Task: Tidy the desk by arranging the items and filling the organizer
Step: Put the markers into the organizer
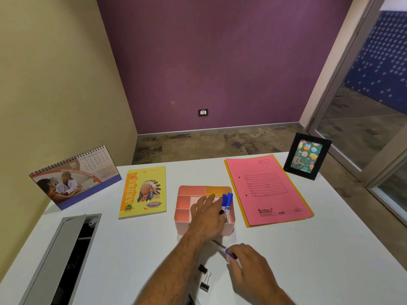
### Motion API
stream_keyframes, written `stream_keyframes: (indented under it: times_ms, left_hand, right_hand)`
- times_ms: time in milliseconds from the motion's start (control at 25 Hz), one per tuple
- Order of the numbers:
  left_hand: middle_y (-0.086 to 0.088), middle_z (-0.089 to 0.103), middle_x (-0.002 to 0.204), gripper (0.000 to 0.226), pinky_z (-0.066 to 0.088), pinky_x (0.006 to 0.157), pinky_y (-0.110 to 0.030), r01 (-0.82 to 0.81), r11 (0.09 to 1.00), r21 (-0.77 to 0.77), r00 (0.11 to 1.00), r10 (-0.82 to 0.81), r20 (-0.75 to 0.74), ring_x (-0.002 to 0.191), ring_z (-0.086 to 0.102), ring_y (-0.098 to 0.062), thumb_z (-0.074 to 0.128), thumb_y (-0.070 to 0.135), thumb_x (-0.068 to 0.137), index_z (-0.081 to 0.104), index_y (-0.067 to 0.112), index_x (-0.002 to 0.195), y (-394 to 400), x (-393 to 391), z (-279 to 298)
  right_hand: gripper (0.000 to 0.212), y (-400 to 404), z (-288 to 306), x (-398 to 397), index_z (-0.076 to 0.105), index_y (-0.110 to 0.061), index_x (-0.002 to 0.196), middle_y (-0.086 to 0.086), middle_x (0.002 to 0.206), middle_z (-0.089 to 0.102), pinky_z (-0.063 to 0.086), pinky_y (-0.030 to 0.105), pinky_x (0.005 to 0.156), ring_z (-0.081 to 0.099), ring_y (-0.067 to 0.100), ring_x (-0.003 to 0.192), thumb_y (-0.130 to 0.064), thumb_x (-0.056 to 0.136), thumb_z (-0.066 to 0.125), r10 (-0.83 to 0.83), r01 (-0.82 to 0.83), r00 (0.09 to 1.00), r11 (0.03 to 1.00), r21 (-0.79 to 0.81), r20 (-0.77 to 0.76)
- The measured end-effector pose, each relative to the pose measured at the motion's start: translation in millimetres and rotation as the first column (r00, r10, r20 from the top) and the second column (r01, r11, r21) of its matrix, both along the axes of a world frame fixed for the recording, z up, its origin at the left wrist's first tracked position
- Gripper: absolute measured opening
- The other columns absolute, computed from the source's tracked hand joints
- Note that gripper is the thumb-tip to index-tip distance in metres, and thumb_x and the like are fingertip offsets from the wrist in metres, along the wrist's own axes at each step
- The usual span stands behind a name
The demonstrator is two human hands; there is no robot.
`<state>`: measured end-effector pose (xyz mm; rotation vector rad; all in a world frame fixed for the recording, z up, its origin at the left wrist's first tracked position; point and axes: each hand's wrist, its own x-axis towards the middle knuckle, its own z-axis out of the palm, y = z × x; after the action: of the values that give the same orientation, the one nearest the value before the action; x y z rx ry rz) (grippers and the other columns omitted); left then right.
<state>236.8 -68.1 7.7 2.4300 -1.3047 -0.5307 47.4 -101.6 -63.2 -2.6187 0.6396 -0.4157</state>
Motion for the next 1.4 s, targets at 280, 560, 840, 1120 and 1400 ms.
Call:
stream_keyframes:
  times_ms: [280, 560, 840, 1120, 1400]
  left_hand:
    - [0.01, 0.059, 0.128, 0.051, 0.029, 0.108, -0.043, 0.172, 0.935, -0.311, 0.983, -0.184, -0.008, 0.128, 0.039, -0.015, 0.058, 0.006, 0.072, 0.066, 0.025, 0.118, 13.2, -1.1, 10.2]
    - [0.004, 0.07, 0.09, 0.029, 0.051, 0.074, -0.033, 0.265, 0.758, -0.596, 0.961, -0.256, 0.102, 0.083, 0.057, -0.016, 0.057, 0.024, 0.077, 0.07, 0.018, 0.102, 10.7, -13.4, 24.7]
    - [0.003, 0.069, 0.096, 0.034, 0.058, 0.077, -0.021, -0.042, 0.747, -0.664, 0.995, -0.027, -0.093, 0.084, 0.067, -0.008, 0.075, 0.026, 0.083, 0.058, 0.019, 0.111, 1.1, 2.5, 38.1]
    - [0.001, 0.07, 0.113, 0.036, 0.057, 0.087, -0.033, -0.056, 0.935, -0.35, 0.996, 0.027, -0.086, 0.097, 0.067, -0.018, 0.071, 0.023, 0.087, 0.055, 0.027, 0.118, -5.2, 1.3, 26.7]
    - [0.0, 0.067, 0.124, 0.041, 0.05, 0.091, -0.033, -0.021, 0.982, -0.186, 0.999, 0.026, 0.021, 0.107, 0.062, -0.021, 0.064, 0.028, 0.092, 0.058, 0.028, 0.132, -1.9, 3.1, 8.5]
  right_hand:
    - [0.017, -28.4, 62.1, 20.9, 0.068, -0.016, 0.086, -0.023, 0.065, 0.05, 0.035, 0.009, 0.05, 0.046, -0.005, 0.054, -0.031, 0.081, 0.073, -0.175, 0.124, 0.911, 0.98, 0.157, 0.373]
    - [0.017, -34.0, 101.0, 45.2, 0.072, -0.021, 0.081, -0.001, 0.052, 0.055, 0.041, 0.023, 0.048, 0.048, 0.014, 0.05, -0.031, 0.074, 0.084, -0.366, 0.188, 0.771, 0.913, 0.363, 0.521]
    - [0.01, -14.5, 59.6, 30.8, 0.066, -0.028, 0.084, -0.004, 0.063, 0.06, 0.048, 0.023, 0.055, 0.053, 0.004, 0.055, -0.027, 0.081, 0.076, -0.367, 0.167, 0.833, 0.881, 0.443, 0.414]
    - [0.029, 35.1, -2.9, 11.8, 0.059, -0.03, 0.112, -0.008, 0.118, 0.059, 0.045, 0.033, 0.082, 0.052, 0.016, 0.11, -0.044, 0.092, 0.044, 0.259, -0.236, 0.941, 0.964, 0.126, -0.218]
    - [0.039, 58.9, 3.9, 26.2, 0.063, -0.019, 0.111, 0.007, 0.116, 0.056, 0.038, 0.035, 0.081, 0.049, 0.022, 0.114, -0.049, 0.096, 0.043, 0.307, -0.264, 0.856, 0.951, 0.159, -0.416]
